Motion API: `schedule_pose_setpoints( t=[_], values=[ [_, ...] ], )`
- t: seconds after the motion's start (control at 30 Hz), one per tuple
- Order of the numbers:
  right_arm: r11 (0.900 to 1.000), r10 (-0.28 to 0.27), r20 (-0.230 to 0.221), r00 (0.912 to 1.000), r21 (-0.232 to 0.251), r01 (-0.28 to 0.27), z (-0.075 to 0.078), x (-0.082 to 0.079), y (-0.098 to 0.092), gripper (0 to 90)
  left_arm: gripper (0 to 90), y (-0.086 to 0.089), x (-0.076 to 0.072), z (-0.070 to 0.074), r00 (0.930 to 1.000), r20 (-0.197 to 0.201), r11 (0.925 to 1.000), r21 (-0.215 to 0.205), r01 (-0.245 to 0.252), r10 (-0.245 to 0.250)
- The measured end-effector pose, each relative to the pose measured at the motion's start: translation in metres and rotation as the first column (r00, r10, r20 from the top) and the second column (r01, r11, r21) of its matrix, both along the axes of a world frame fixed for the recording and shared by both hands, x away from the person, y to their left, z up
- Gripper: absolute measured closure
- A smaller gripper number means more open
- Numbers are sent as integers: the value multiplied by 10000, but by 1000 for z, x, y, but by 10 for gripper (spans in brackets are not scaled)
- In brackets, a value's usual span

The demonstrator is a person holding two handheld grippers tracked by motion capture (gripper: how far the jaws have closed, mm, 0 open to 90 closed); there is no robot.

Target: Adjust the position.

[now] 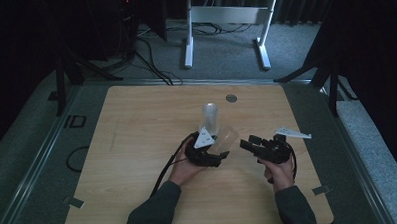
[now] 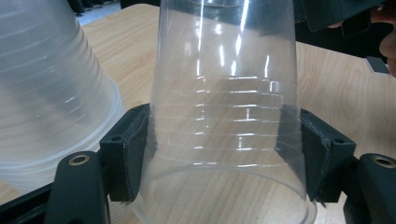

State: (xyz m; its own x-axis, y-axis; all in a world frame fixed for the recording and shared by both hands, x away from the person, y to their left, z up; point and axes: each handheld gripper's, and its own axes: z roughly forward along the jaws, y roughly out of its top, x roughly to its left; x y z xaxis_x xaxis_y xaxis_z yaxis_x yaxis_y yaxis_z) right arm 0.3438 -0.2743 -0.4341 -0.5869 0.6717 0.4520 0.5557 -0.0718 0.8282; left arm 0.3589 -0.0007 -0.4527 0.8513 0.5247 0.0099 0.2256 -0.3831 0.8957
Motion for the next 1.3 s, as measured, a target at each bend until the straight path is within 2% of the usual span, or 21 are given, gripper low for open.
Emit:
schedule_pose_setpoints(
  t=[0.23, 0.47, 0.73, 0.77, 0.87, 1.13, 1.17, 1.2, 1.23, 1.3],
  values=[
    [9995, 50, 33, 10000, -328, -49, 1, 0, 0, 363, 287, 4, 3, 6, 9999, 17, 9998, 152, 133, -133],
    [9944, 642, 41, 9979, -842, -636, 1, 2, 3, 350, 288, 9, 5, 8, 9997, -57, 9994, 255, 234, -233],
    [9909, 940, 127, 9955, -976, -923, 2, 4, 3, 339, 289, 11, 6, 13, 9990, -77, 9982, 403, 451, -448],
    [9886, 1087, 262, 9937, -1078, -1053, 4, 4, 2, 338, 290, 13, 6, 16, 9984, -118, 9975, 418, 566, -561],
    [9840, 1237, 294, 9919, -1328, -1187, 6, 6, 2, 328, 290, 15, 7, 16, 9975, -141, 9963, 493, 704, -698],
    [9725, 1474, 516, 9877, -1894, -1352, 11, 7, 4, 325, 292, 17, 7, 17, 9972, -144, 9958, 550, 737, -730],
    [9649, 1615, 531, 9854, -2181, -1464, 12, 8, 5, 325, 292, 19, 7, 18, 9972, -146, 9957, 570, 737, -730],
    [9649, 1615, 531, 9854, -2181, -1464, 12, 8, 5, 325, 292, 19, 7, 18, 9972, -146, 9957, 570, 737, -730],
    [9573, 1712, 523, 9839, -2452, -1535, 14, 9, 6, 324, 292, 20, 8, 18, 9972, -154, 9954, 605, 742, -734],
    [9544, 1767, 506, 9830, -2529, -1585, 15, 10, 6, 324, 292, 20, 8, 19, 9970, -178, 9949, 647, 769, -759]
  ],
)
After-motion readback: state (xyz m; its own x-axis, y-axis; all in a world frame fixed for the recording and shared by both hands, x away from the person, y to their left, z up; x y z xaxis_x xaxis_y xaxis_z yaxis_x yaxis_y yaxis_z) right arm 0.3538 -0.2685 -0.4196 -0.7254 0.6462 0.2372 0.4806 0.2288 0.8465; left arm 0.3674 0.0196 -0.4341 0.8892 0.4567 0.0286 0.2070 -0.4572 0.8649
